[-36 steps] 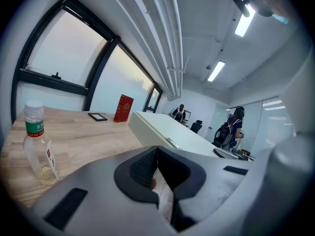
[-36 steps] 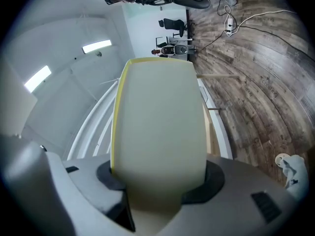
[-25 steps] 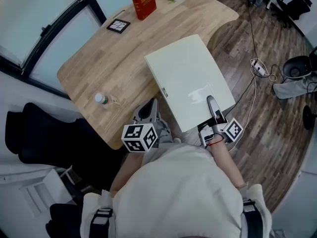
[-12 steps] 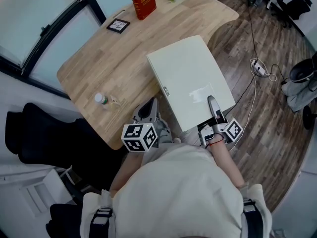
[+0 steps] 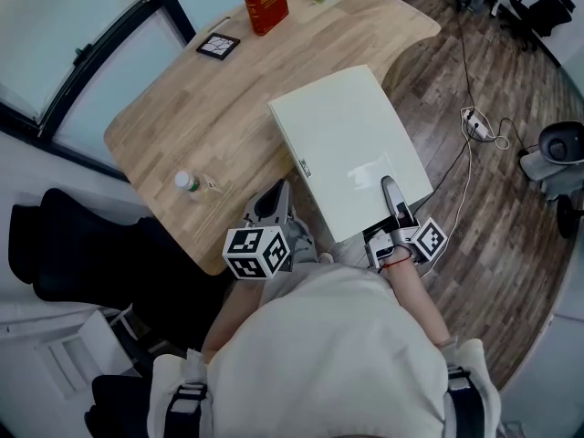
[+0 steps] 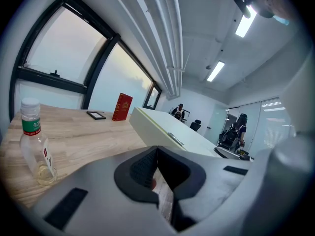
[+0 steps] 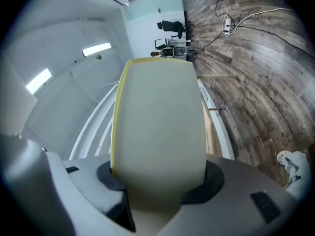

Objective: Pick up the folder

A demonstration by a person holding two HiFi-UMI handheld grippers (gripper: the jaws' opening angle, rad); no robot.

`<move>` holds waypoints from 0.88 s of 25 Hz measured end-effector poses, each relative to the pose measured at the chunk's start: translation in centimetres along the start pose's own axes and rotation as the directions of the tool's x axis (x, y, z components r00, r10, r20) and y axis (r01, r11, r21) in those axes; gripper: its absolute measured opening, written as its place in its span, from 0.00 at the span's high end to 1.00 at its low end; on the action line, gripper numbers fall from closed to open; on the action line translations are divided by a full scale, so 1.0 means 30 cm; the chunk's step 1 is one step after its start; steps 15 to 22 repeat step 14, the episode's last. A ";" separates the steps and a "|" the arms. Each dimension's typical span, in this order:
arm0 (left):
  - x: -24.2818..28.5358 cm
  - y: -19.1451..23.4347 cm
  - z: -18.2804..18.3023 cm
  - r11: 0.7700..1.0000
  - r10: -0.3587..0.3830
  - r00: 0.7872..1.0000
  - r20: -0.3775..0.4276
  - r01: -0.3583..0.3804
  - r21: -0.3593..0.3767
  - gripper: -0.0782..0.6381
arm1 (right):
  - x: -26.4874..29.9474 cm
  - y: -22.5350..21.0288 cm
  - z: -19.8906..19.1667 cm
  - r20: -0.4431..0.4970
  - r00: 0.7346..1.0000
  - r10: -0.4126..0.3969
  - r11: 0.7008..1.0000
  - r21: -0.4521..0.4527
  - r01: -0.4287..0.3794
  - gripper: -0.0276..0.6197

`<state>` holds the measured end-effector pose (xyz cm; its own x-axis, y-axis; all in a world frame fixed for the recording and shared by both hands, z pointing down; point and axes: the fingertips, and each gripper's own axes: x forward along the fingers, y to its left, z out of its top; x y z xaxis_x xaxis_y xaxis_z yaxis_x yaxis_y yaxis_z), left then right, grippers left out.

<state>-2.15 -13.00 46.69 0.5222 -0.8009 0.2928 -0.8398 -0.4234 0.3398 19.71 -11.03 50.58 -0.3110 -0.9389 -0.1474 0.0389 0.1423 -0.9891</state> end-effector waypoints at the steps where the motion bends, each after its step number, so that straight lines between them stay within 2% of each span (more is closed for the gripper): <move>1: 0.000 0.001 -0.001 1.000 0.000 1.000 0.000 0.000 0.000 0.86 | 0.001 -0.001 -0.001 -0.001 1.000 0.000 1.000 0.002 0.000 0.54; 22: -0.012 0.024 0.009 1.000 0.017 1.000 0.001 -0.017 -0.008 0.86 | 0.026 0.006 -0.024 -0.026 1.000 -0.005 1.000 -0.009 0.004 0.54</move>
